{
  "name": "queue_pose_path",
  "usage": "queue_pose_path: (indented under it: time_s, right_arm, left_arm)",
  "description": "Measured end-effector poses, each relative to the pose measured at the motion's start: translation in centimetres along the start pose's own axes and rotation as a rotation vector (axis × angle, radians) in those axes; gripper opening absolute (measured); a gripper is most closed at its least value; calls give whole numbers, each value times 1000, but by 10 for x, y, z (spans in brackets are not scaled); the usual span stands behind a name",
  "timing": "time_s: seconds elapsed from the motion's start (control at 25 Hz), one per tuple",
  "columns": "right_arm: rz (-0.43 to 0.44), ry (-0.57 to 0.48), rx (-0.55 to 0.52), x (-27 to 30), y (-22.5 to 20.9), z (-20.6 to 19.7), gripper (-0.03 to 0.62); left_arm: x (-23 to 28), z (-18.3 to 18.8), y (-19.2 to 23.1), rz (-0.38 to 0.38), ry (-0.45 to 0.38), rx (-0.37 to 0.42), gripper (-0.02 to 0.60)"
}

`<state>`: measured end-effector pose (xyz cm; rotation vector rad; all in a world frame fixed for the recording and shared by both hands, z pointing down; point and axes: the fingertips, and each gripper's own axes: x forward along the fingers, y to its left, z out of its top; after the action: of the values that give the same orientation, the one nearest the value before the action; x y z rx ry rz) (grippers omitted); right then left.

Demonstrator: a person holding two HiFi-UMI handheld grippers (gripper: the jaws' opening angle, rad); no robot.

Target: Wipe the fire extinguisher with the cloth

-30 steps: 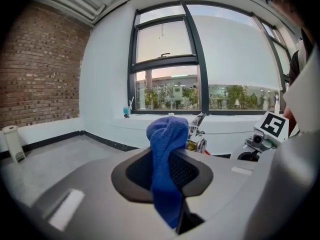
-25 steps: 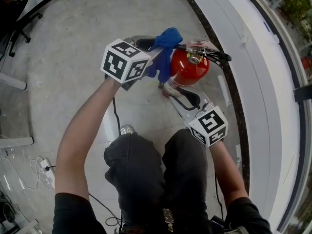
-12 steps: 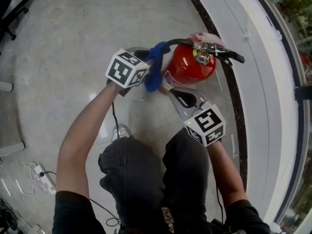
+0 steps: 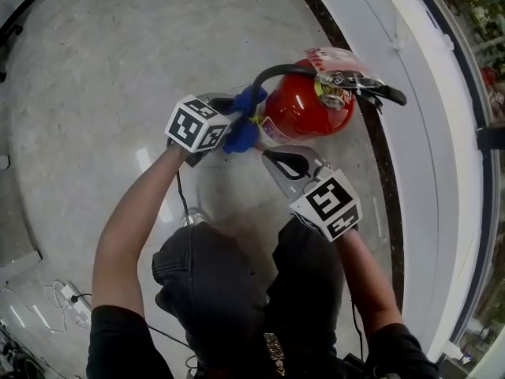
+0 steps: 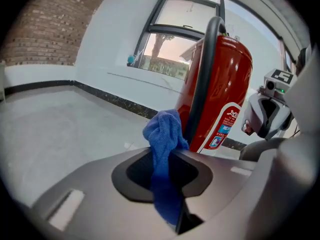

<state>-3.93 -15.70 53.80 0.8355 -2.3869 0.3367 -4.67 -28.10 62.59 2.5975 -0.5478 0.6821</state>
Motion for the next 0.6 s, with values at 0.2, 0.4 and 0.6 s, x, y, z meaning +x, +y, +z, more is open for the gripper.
queue_pose_path:
  time_s: [0.2,0.4,0.6]
  right_arm:
    - [7,36,1,9,-1,-5,3]
    - [17,68,6,18,3,-12,3]
    - [19,99,1,25,5,-13,3]
  left_arm:
    - [6,-26,0,-89,40,-8,66]
    - [13,-44,-3,-138,43,-3,66]
    - [24,-69,-5,-191,41,-4,66]
